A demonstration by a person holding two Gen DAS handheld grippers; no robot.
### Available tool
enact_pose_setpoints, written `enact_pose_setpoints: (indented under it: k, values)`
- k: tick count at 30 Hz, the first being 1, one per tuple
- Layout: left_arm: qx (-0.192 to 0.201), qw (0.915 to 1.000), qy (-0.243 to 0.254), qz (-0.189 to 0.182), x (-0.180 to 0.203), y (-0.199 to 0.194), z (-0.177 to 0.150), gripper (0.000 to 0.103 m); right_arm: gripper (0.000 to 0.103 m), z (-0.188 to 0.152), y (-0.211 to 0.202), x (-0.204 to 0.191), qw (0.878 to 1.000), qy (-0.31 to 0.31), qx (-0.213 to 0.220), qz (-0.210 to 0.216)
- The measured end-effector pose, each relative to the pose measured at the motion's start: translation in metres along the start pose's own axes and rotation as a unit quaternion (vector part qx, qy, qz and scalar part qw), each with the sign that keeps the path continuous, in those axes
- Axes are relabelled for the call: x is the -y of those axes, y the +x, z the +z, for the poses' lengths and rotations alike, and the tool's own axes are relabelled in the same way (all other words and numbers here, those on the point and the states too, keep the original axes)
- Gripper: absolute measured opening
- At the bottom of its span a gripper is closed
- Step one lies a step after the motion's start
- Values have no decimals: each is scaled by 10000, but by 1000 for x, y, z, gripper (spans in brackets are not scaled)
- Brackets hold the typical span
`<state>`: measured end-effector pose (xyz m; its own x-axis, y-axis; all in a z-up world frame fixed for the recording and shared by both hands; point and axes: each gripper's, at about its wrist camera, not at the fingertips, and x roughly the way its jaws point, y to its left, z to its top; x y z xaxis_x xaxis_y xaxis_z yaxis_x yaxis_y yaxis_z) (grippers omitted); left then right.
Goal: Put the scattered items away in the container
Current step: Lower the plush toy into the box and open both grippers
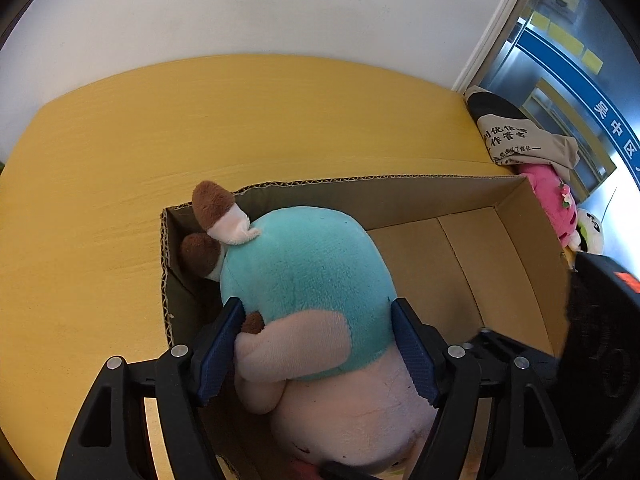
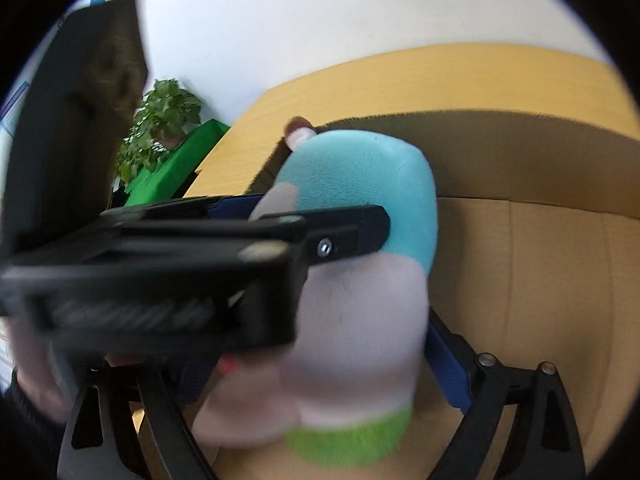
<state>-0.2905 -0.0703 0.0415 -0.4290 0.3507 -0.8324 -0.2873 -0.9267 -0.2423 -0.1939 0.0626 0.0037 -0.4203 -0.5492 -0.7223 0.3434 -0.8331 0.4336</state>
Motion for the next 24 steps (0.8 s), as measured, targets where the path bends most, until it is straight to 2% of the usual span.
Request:
enact_pose_setpoints:
  k: [4, 6, 8, 10, 16, 19, 22, 24]
  values:
    - [33, 9999, -141, 14, -3, -3, 1, 82, 92, -10, -35, -6, 9997, -190, 177, 14]
    - [141, 9997, -197, 63, -2, -9, 2, 82, 87, -15, -35, -4, 9999, -159, 11, -10]
    - [292, 9992, -245, 97, 1, -19, 1, 81, 63, -20, -24, -4, 9996, -169, -234, 40]
    - [459, 9986, -260, 30, 5, -36, -1, 81, 63, -24, -14, -4, 9992, -57, -371, 134]
    - [971, 9950, -140, 208, 17, -96, -29, 87, 66, -31, -30, -10, 9991, -108, -259, 309]
    - [1171, 9926, -56, 308, 27, -119, -57, 89, 81, -48, -65, -8, 9993, 14, -32, 363]
    - [1302, 9906, 58, 425, 44, -133, -91, 90, 81, -69, -99, -24, 9991, 59, 299, 298]
    - [1431, 9880, 176, 554, 59, -140, -114, 91, 82, -86, -129, -32, 9985, -97, 530, 29]
